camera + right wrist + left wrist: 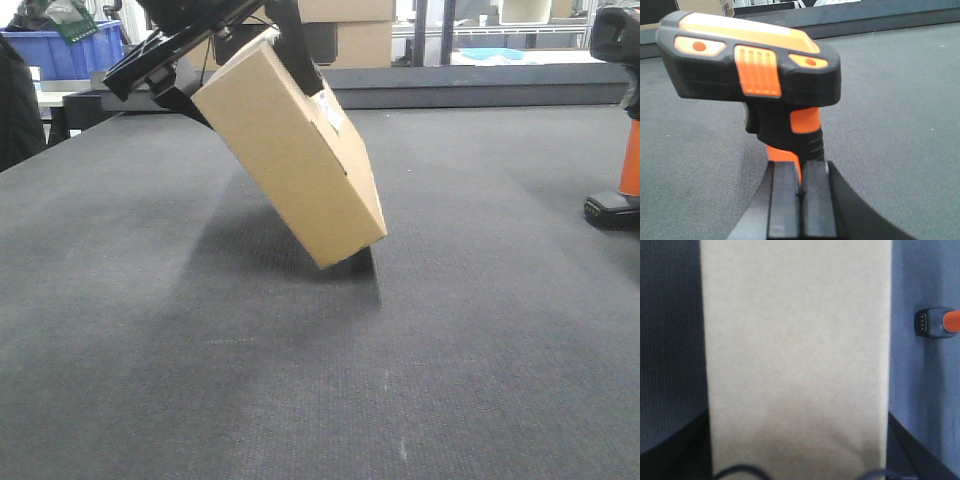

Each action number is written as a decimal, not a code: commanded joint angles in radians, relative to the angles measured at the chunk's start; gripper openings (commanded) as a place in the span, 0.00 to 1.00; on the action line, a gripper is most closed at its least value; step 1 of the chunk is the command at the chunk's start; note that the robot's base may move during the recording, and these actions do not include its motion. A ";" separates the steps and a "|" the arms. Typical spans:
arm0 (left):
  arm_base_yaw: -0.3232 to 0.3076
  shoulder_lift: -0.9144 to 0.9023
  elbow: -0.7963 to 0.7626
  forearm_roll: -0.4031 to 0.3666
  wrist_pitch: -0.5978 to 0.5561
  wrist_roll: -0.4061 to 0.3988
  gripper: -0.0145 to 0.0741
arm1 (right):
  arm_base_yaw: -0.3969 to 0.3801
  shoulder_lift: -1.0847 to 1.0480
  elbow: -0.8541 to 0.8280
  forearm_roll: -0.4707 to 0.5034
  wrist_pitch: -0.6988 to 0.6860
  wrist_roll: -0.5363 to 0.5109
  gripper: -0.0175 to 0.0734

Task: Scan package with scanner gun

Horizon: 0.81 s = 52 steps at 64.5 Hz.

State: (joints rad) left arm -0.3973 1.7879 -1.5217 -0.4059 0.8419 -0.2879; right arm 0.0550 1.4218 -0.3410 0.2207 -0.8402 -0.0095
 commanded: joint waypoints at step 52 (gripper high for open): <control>-0.005 -0.005 -0.008 0.000 -0.019 0.001 0.04 | -0.161 0.035 -0.080 -0.385 0.022 0.160 0.17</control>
State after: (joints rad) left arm -0.3973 1.7879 -1.5217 -0.3998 0.8369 -0.2879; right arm -0.1000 1.4357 -0.4015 -0.1587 -0.8266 0.1499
